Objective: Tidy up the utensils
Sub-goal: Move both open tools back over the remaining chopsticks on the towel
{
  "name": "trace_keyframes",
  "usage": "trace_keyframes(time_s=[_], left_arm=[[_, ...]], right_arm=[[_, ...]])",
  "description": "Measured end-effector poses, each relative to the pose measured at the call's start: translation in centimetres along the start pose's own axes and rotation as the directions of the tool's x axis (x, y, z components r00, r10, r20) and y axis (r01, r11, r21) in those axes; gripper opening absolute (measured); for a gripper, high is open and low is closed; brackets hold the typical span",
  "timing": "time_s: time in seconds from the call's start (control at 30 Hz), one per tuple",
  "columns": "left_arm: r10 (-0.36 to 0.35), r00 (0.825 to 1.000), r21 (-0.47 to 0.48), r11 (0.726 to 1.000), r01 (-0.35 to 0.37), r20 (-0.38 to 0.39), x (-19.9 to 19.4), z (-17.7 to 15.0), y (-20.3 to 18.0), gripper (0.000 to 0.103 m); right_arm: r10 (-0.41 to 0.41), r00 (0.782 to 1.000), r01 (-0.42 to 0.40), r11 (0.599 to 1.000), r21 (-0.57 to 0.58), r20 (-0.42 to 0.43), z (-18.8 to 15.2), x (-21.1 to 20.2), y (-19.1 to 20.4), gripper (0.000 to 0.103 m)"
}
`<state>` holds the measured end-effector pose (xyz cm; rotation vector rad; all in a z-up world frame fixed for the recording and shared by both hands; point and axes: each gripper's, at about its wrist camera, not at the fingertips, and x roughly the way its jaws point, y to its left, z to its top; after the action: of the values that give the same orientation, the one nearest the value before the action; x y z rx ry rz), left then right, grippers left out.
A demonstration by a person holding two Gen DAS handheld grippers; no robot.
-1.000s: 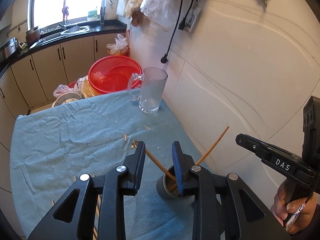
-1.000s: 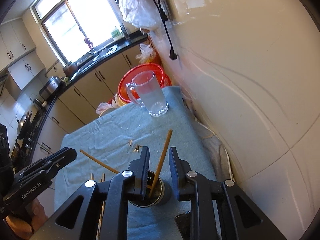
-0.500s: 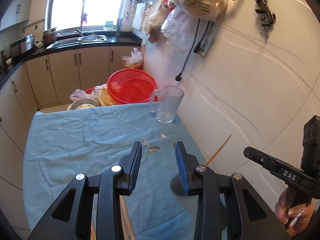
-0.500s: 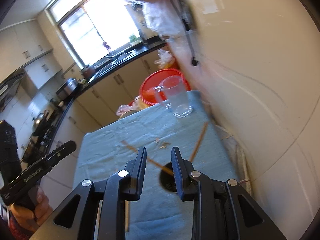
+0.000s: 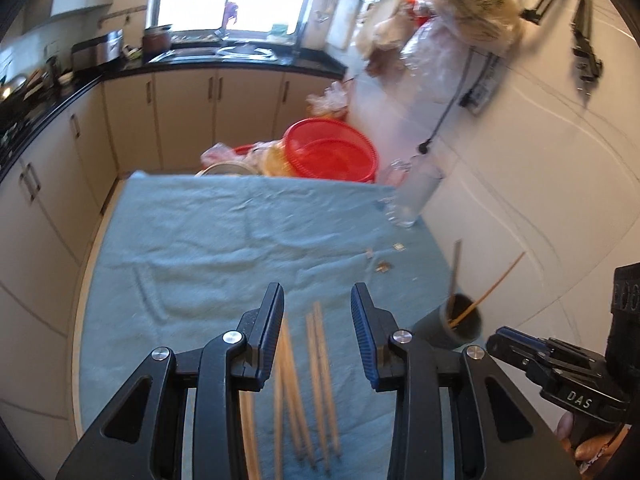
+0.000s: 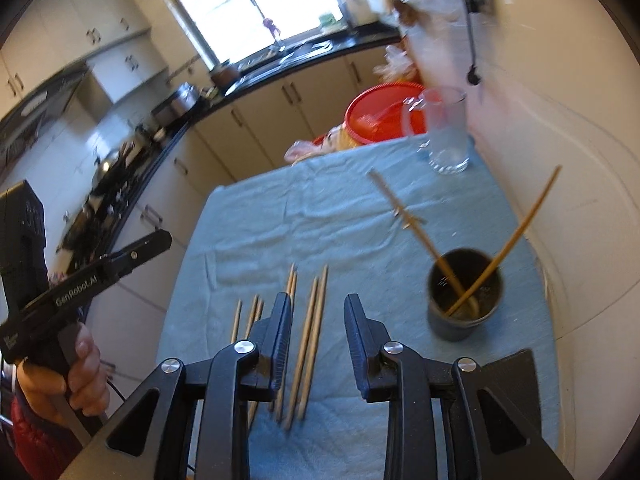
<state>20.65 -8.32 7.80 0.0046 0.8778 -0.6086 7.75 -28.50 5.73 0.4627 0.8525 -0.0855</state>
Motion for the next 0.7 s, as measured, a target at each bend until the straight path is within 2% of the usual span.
trace_keyframes(time_s=[0.17,0.33,0.53,0.7], left_arm=[[0.032,0.999,-0.042,0.999,-0.034,-0.040,0.4,-2.0,3.6,0.033],[0.071,0.991,-0.068,0.995,-0.079,-0.116,2.2,-4.8,7.3,0.033],[0.090,0.964,-0.108,0.987,-0.121,-0.252,6.7,-8.6,10.7,0.033],[0.092,0.944,-0.095,0.987,-0.128,-0.318,10.0,-10.5,10.9,0.033]], right_arm=[[-0.008,0.998,0.006,1.000,-0.023,-0.061,-1.1,2.8,1.5,0.033],[-0.008,0.995,0.005,1.000,-0.028,-0.095,-2.1,4.2,2.3,0.033],[-0.029,0.993,0.025,0.999,-0.036,-0.117,-3.1,4.8,2.8,0.033],[-0.050,0.991,0.046,0.998,-0.032,-0.123,-3.4,4.4,2.2,0.033]])
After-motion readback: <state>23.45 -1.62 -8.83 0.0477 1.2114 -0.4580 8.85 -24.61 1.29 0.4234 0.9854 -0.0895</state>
